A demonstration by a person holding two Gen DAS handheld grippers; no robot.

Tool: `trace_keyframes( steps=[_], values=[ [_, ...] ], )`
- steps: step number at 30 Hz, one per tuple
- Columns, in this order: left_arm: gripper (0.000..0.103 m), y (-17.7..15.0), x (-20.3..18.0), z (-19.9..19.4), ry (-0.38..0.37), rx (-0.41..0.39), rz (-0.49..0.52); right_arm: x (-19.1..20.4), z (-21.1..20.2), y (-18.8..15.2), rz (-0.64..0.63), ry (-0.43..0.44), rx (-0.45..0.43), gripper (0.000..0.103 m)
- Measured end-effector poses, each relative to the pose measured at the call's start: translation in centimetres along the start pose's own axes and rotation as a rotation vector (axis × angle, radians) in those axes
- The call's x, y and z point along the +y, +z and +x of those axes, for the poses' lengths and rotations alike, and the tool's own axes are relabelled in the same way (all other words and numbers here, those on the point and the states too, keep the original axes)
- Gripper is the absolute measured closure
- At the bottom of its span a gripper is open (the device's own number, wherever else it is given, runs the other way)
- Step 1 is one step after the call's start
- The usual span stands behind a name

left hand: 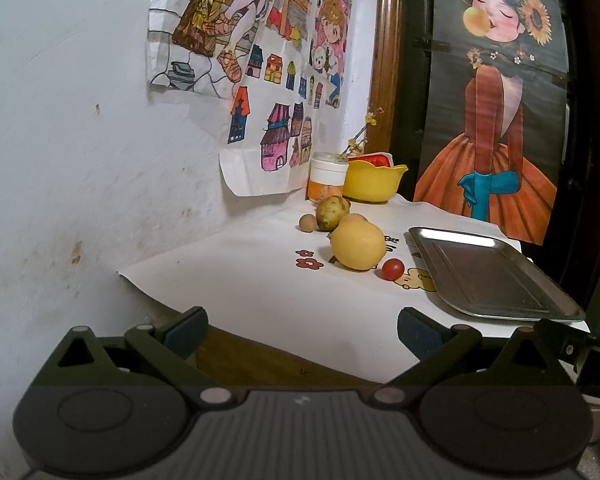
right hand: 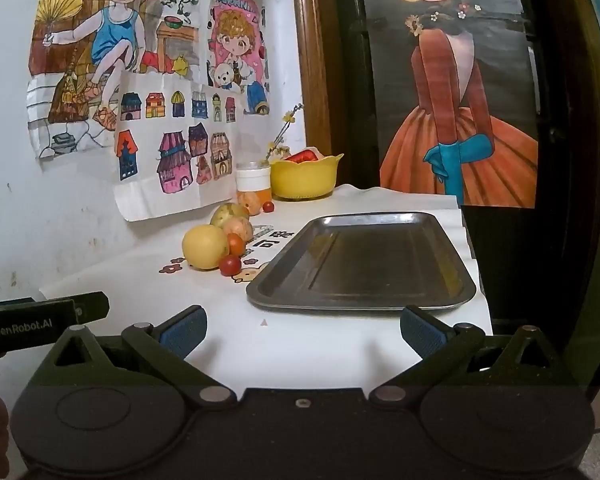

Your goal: Organize fruits

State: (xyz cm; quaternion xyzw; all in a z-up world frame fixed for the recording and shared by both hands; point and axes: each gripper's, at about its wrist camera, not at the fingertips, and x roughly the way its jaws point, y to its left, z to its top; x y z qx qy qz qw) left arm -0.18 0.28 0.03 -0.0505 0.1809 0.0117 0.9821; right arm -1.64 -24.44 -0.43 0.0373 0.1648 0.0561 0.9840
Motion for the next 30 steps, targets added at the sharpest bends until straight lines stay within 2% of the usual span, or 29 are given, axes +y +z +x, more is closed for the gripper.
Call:
trace_keyframes(
  steps=[30],
  values=[
    [0.0,-0.03,0.26,-0.05,0.001,0.002,-0.005,0.08,0.11,-0.18,-0.005,-0.002,0.009,0.0]
  ],
)
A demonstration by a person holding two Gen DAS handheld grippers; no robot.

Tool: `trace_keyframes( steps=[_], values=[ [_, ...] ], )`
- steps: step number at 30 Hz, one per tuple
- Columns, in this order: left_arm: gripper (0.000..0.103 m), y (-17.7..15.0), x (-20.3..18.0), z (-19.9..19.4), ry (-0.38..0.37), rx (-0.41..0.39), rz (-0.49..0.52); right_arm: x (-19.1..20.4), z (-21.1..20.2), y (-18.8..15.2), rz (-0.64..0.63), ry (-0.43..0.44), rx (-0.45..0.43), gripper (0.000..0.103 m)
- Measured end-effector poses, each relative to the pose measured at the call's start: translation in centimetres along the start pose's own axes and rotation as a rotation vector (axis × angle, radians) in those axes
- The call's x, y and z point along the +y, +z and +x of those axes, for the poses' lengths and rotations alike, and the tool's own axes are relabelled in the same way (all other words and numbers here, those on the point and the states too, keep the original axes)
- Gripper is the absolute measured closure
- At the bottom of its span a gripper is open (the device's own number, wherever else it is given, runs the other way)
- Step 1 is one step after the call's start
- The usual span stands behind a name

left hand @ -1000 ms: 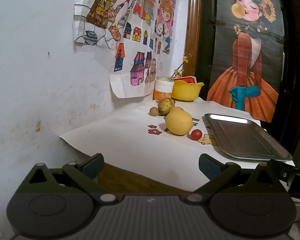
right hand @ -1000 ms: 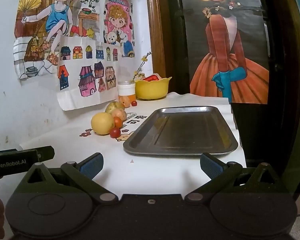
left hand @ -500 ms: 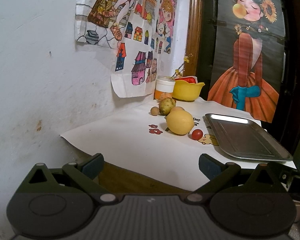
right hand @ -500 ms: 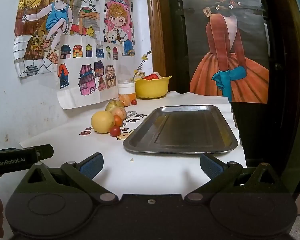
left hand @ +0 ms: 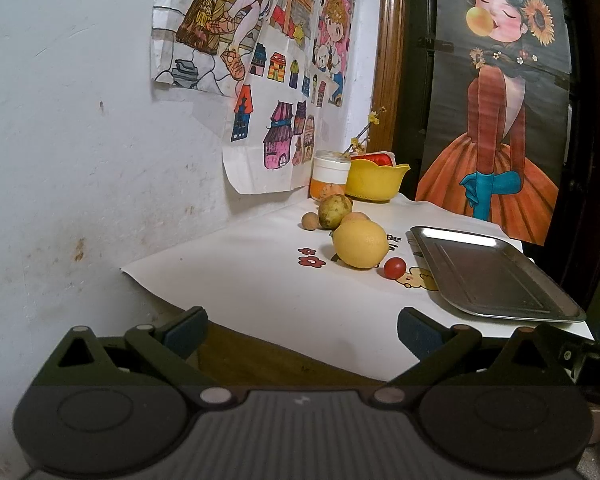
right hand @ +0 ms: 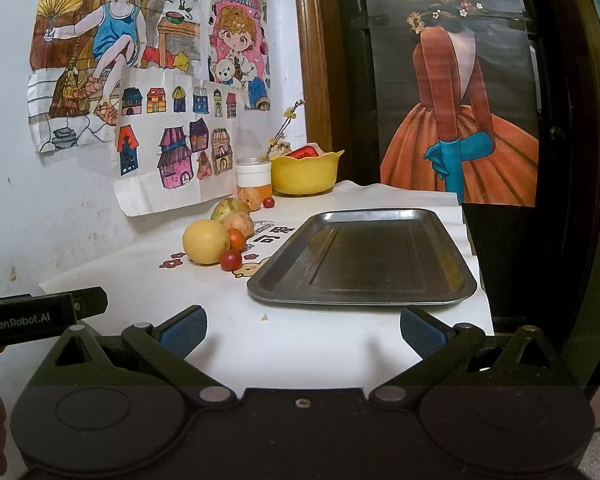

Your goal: Organize fruits

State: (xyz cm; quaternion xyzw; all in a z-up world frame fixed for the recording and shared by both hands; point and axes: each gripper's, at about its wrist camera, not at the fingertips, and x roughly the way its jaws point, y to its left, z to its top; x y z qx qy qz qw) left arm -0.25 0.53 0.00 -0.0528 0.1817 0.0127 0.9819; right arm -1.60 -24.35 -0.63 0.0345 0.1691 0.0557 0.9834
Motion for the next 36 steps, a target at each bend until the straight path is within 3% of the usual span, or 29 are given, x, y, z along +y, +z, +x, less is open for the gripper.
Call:
trace_keyframes(
  steps=[36],
  values=[
    [0.0,0.26,-0.05,0.74,0.021,0.023,0.003,0.08,0.58,-0.08,-0.019,0.004,0.022,0.0]
  ],
)
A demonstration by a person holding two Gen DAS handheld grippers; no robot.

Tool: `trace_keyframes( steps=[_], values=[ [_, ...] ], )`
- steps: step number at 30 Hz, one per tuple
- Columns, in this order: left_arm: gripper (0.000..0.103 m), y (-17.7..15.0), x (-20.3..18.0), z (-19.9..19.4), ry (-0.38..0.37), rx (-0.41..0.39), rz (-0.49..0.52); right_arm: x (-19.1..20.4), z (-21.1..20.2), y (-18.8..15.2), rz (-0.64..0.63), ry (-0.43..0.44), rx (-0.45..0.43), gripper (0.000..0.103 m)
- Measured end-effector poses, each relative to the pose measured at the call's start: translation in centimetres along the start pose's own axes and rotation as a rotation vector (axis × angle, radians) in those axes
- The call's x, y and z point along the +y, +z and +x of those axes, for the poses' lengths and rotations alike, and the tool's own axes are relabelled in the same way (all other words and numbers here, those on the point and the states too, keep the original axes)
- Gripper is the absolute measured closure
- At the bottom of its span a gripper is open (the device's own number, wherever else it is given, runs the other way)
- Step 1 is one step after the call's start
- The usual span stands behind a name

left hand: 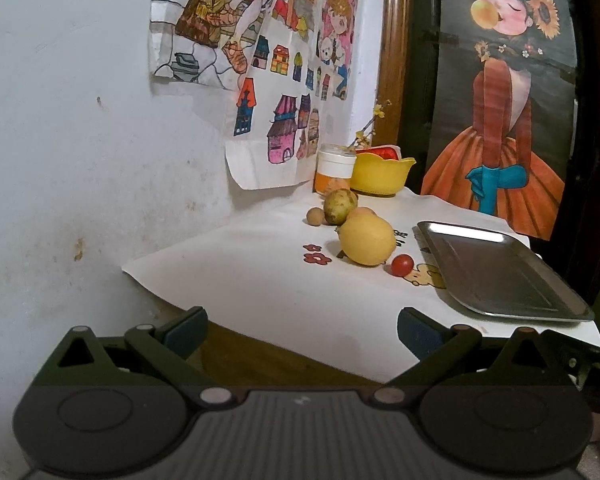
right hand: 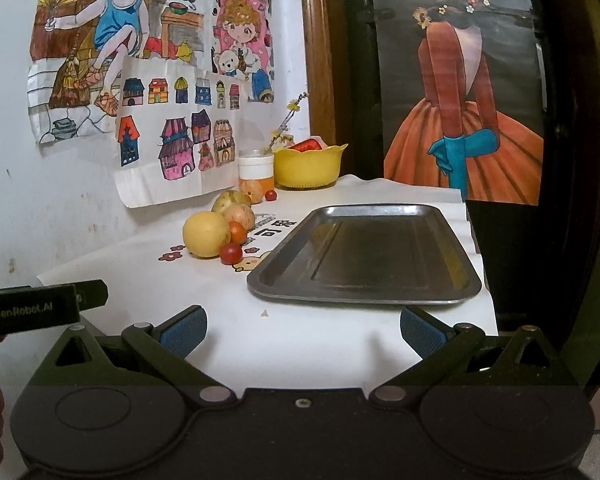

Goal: Organize fruits
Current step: 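Grasp the yellow lemon with the left tool while the right tool grasps the red tomato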

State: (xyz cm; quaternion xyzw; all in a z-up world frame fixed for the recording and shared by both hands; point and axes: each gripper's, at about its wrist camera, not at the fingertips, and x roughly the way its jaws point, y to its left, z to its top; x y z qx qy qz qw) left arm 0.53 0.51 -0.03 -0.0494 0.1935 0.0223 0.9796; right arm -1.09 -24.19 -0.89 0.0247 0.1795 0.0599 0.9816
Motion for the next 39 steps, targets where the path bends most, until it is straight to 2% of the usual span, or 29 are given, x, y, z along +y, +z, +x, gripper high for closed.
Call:
trace_keyframes(
  steps=[6,10,15,26,33,39],
  values=[
    [0.0,1.2,0.4,1.1,0.002,-0.005,0.024,-0.2,0.9,1.3,-0.037,0.028,-0.009,0.0],
    [0.0,2.5,0.9,2.2,-0.026,0.007,0.03,-0.4,1.9,2.6,-0.065,0.066,0.001,0.0],
    [0.0,3.9,1.3,4.0,-0.091,0.06,0.007,-0.5,3.8,3.5,-0.069,0.111,0.063,0.0],
    [0.0,5.1,1.7,7.6,-0.173,0.138,-0.051,0.1,6.0,4.9,-0.117,0.116,0.081,0.0],
    [0.0,6.8,1.6,9.5,-0.222,0.151,-0.086,1.7,8.6,6.0,-0.193,0.199,0.169,0.0],
    [0.0,7.7,1.1,11.5,-0.255,0.171,-0.119,3.4,10.0,6.1,-0.237,0.187,0.152,0.0]
  ],
)
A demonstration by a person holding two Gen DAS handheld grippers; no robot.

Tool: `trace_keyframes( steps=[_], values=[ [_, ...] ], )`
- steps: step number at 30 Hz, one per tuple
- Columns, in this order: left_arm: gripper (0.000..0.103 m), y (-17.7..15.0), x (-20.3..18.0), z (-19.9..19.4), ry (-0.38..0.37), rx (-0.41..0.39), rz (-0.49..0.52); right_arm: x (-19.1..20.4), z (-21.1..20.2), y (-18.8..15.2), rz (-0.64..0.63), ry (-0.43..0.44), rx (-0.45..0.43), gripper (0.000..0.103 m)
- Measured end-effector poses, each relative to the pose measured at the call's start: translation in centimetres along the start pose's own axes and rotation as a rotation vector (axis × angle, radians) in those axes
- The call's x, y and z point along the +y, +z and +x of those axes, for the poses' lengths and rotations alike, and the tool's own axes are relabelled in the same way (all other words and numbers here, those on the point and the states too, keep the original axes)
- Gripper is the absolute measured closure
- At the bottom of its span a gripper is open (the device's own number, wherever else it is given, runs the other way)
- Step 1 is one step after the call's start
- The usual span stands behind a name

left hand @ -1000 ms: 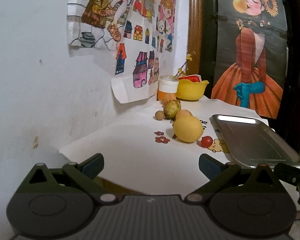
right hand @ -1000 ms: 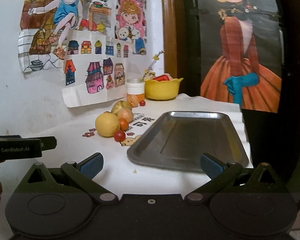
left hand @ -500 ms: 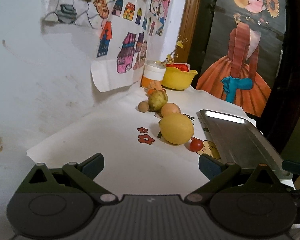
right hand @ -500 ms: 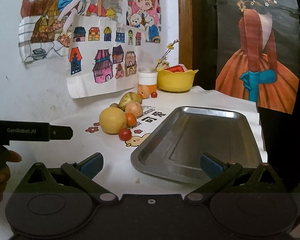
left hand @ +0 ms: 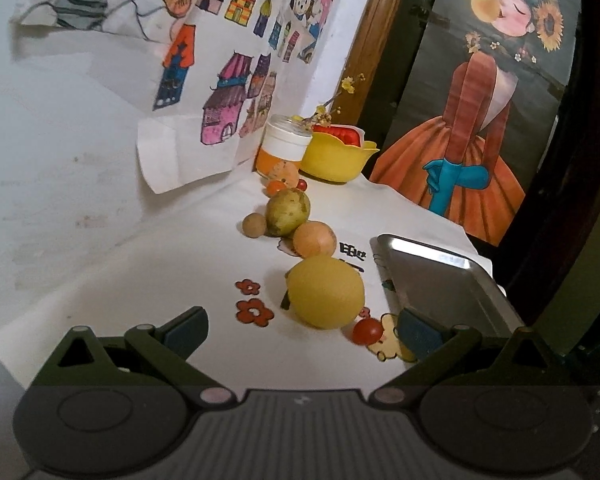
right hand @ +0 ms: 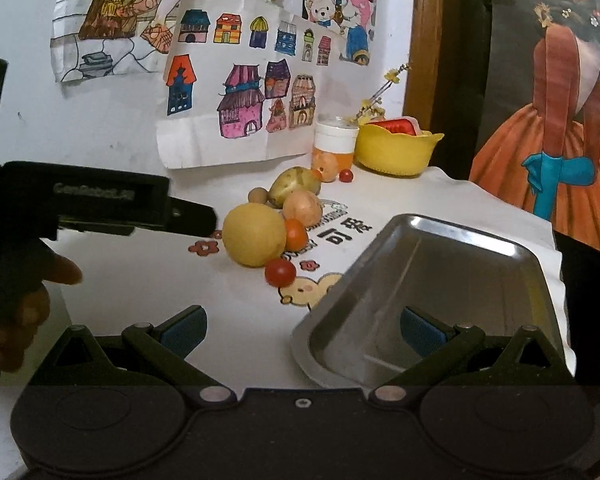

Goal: Organize fruits
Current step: 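Grasp the yellow lemon with the left tool while the right tool grasps the red tomato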

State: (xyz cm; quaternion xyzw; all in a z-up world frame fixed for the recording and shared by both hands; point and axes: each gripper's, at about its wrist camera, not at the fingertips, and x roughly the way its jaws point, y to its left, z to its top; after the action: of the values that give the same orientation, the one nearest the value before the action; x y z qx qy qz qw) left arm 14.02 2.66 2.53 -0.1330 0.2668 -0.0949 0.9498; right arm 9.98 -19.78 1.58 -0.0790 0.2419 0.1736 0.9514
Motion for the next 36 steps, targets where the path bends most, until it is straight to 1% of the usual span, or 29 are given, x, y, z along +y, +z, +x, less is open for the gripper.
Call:
trace_keyframes(
  steps=[4,10,13,16,19,22,24,26,31,33,35,36],
  values=[
    [0.0,0.6,-0.3,1.2,-0.011,0.002,-0.009,0.3,1.3,0.7,-0.012,0.014,0.01,0.0],
    [0.0,1.6,-0.4,2.7,-0.018,-0.007,-0.001,1.6,3.8,1.4,-0.14,0.002,0.036,0.001],
    [0.0,2.0,-0.1,3.7,-0.02,0.007,0.004,1.8,4.8,1.6,-0.183,0.003,0.048,0.001],
    [0.0,2.4,0.1,4.6,-0.039,0.034,0.0,1.6,5.7,1.9,-0.191,0.022,0.059,0.001],
    [0.0,2.6,0.4,5.6,-0.064,0.07,-0.007,1.4,6.3,2.1,-0.212,0.02,0.061,0.007],
    [0.001,2.7,0.4,6.4,-0.088,0.11,-0.015,1.3,7.0,2.3,-0.227,0.024,0.067,0.01],
    [0.001,2.7,0.4,6.7,-0.089,0.117,-0.016,1.2,7.3,2.4,-0.225,0.039,0.073,0.013],
    [0.001,2.6,0.3,7.0,-0.088,0.119,-0.012,1.1,7.7,2.5,-0.222,0.05,0.079,0.019],
    [0.008,2.4,0.3,7.5,-0.1,0.138,-0.01,0.7,8.4,2.5,-0.207,0.088,0.091,0.028],
    [0.011,2.5,0.2,7.8,-0.107,0.144,-0.01,0.7,8.6,2.6,-0.203,0.097,0.092,0.033],
    [0.013,2.5,0.2,8.0,-0.114,0.147,-0.015,0.7,8.7,2.7,-0.206,0.098,0.093,0.041],
    [0.015,2.5,0.2,8.0,-0.117,0.148,-0.017,0.6,8.8,2.8,-0.207,0.102,0.094,0.044]
  ],
)
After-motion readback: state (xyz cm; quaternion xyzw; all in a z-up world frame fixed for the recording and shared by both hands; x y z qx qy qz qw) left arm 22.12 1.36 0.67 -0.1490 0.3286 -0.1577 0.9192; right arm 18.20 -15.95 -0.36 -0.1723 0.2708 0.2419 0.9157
